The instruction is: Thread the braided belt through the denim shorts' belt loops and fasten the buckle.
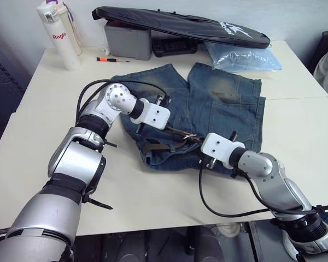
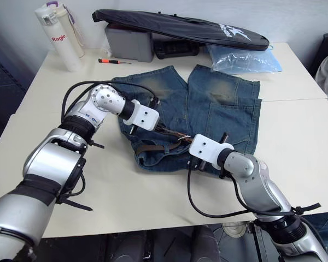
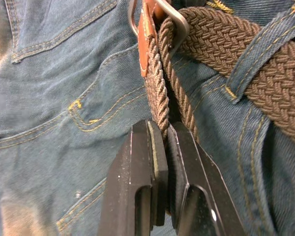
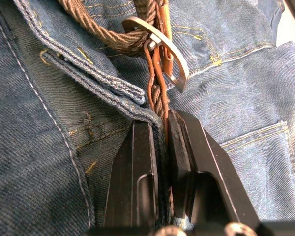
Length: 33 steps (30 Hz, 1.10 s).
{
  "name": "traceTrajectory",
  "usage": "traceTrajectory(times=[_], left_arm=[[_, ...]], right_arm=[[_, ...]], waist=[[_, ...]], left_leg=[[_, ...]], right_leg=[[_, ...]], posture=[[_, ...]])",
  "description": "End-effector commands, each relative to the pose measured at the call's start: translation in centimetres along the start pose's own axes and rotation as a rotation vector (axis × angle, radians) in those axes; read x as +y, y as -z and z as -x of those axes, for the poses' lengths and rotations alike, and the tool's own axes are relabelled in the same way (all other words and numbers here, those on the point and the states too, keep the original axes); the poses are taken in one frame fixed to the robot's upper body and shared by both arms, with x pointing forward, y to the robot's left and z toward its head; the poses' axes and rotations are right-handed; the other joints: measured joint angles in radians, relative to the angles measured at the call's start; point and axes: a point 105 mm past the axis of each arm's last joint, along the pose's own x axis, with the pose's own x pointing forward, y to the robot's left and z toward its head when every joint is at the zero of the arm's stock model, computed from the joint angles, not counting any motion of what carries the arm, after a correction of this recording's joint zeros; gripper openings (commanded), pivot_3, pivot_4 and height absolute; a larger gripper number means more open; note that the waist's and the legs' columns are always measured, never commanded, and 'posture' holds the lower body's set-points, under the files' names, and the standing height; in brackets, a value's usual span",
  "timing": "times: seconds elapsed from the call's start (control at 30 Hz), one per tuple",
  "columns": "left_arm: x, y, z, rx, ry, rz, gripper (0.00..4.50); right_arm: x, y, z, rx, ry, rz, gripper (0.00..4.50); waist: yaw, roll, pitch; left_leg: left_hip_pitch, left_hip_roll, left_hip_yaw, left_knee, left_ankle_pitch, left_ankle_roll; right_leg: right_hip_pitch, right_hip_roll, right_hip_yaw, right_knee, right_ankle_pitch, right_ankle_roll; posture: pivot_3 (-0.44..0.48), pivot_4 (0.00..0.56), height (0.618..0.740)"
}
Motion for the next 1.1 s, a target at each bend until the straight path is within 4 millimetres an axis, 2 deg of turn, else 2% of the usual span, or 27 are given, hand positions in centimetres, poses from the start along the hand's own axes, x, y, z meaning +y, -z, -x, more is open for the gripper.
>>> traceTrajectory(times=[0.03,0.53,0.73,1.1], left_arm=[[1.1,-0.5,0.8,0.007,-0.019,-0.031,0.0],[1.4,-2.3,-1.5,-0.058,-0.002,-0.049,0.0],[1.1,-2.6,-2.0,-0.09,0.004,0.003,0.0],[0.2,-4.3,-4.4,-0.189,0.044,0.067,0.0]], right_arm=[[-0.9,0.3,0.3,0.023,0.044,0.038,0.02],[-1.2,-0.5,0.0,0.008,0.051,0.039,0.02],[-1.1,-0.6,0.0,0.003,0.054,0.024,0.02],[-1.0,-1.2,-0.3,-0.019,0.041,0.015,0.02]], waist=[[0.0,0.0,0.0],[0.0,0.0,0.0],[0.0,0.0,0.0],[0.001,0.0,0.0]], left_leg=[[0.0,0.0,0.0,0.0,0.0,0.0],[0.0,0.0,0.0,0.0,0.0,0.0],[0.0,0.0,0.0,0.0,0.0,0.0],[0.0,0.0,0.0,0.0,0.0,0.0]], right_leg=[[0.0,0.0,0.0,0.0,0.0,0.0],[0.0,0.0,0.0,0.0,0.0,0.0],[0.0,0.0,0.0,0.0,0.0,0.0],[0.0,0.0,0.0,0.0,0.0,0.0]], posture=[[0.0,0.15,0.74],[0.0,0.15,0.74],[0.0,0.15,0.74],[0.0,0.15,0.74]])
